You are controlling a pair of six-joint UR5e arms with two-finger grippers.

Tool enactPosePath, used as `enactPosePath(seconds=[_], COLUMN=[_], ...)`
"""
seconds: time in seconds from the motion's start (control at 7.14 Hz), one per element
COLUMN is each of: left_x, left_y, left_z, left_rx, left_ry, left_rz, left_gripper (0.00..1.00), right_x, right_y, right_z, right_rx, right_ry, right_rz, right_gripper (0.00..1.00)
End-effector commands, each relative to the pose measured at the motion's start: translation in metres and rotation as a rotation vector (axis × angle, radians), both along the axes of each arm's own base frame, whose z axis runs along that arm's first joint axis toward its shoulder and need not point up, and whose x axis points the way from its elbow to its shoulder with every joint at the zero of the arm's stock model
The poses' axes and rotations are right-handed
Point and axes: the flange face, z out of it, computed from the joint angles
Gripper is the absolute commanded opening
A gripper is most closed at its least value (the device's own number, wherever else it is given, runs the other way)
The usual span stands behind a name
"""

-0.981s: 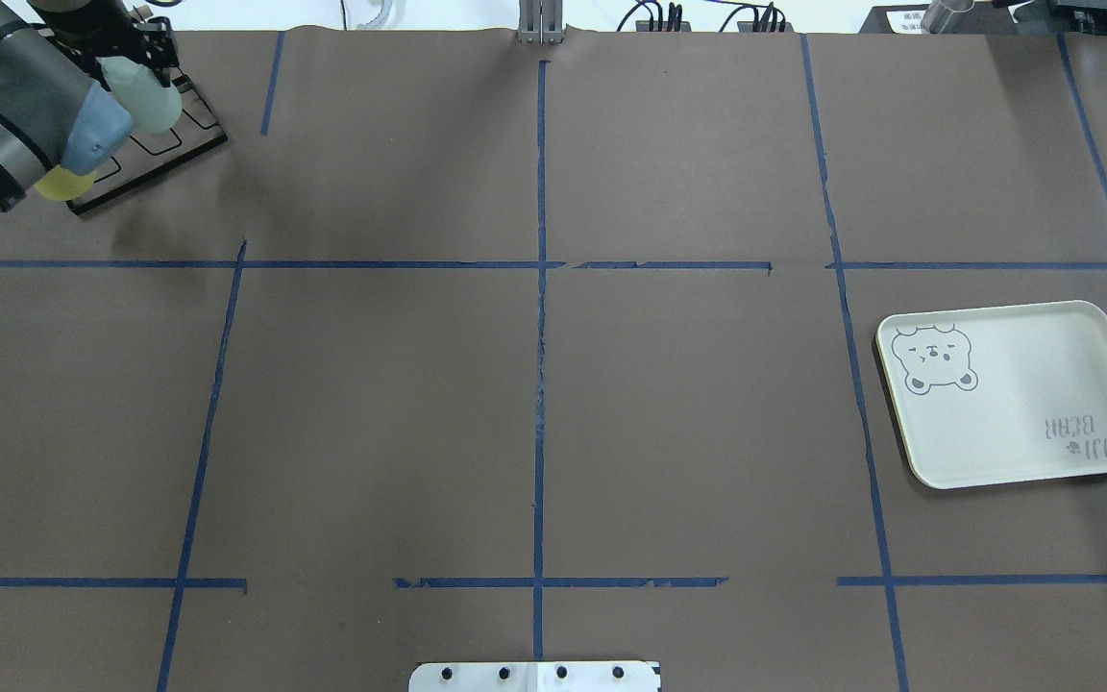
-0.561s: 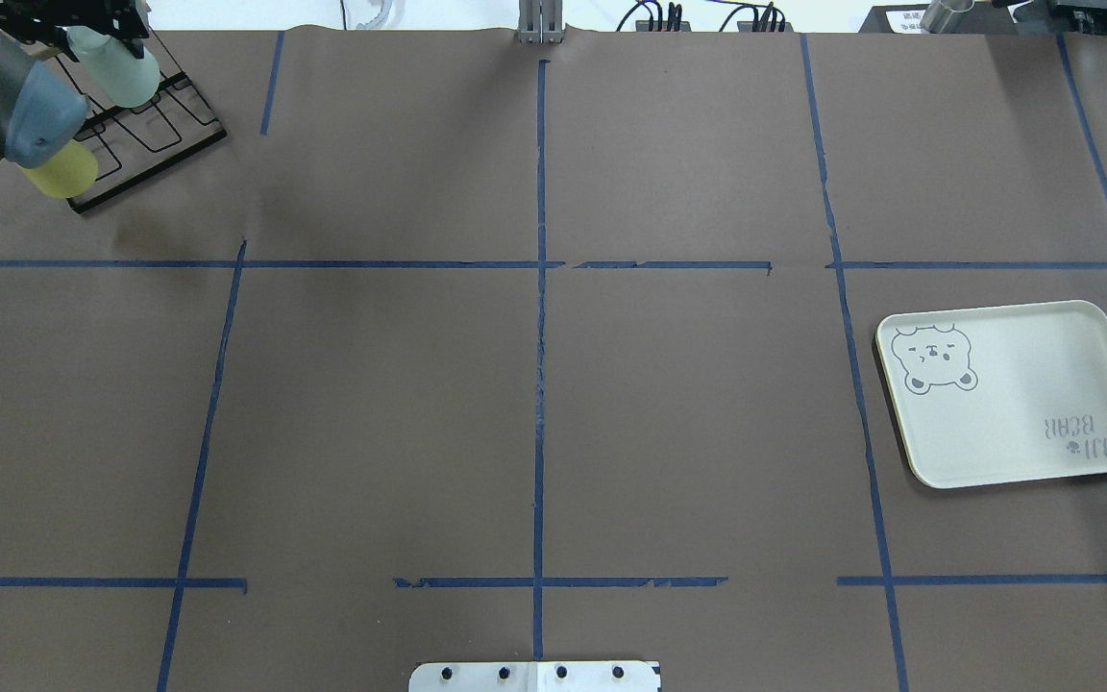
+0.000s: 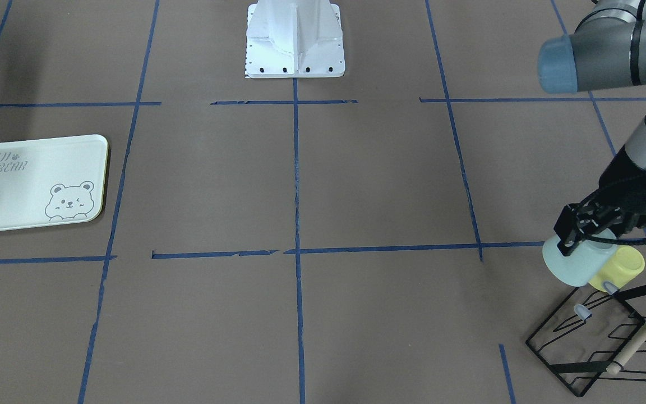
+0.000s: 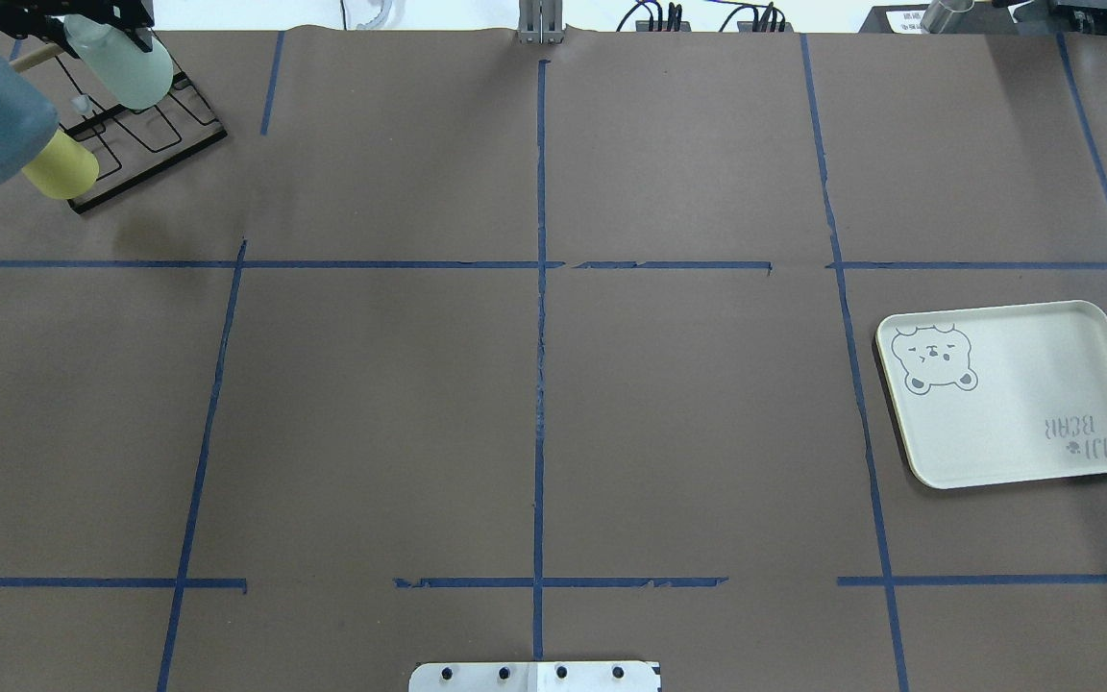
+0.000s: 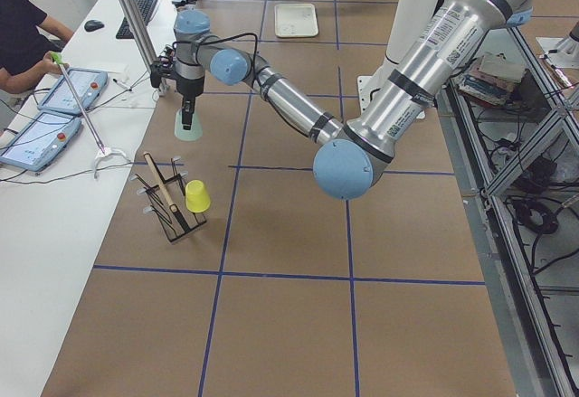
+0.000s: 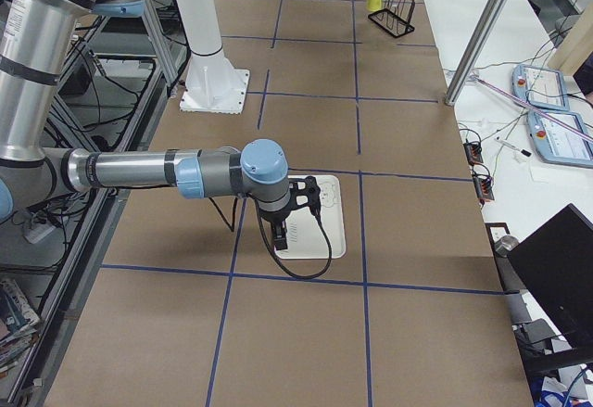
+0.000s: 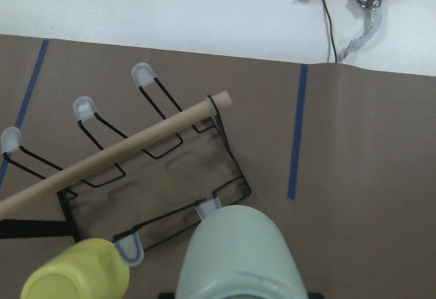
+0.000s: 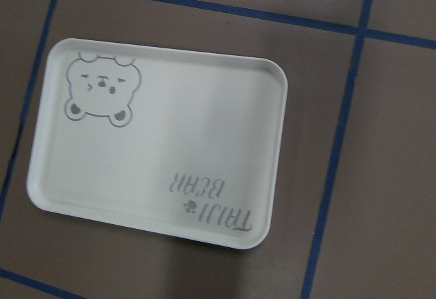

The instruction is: Left arm grabs green cup and hands to right arm on tray

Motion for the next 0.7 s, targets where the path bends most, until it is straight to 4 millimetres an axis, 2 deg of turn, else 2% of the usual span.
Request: enactPosePath(seconds=[0.0,0.28,0.42,0.56], left_x=[0.049,0.099,0.134,0.140], left_y=[0.067,0.116,0.143,0.158], left_z=[-0.046,-0.081,-0.084,-0.088], left_rx=[-0.077,-0.105,-0.120,-0.104], left_ry=[0.153,0.273,0.361,0.490], left_rz=[-0.009,0.005,0.023,0.013], left_gripper=[0.04,0.06,0.06,0.06], right_x=[-0.041,-0.107,-0.141,-0.181], right_y=[-0.027,-0.066,-0.080,-0.095], right_z=[-0.044,-0.104,-0.138,-0.181], right_rx=[0.003,-0.081,-0.118,-0.171], right_ry=[-0.149,-0.197,-0.229,-0.250], right_rz=[-0.032,-0.023,-0.022,0.013], right_gripper=[1.00,1.00,1.00,1.00])
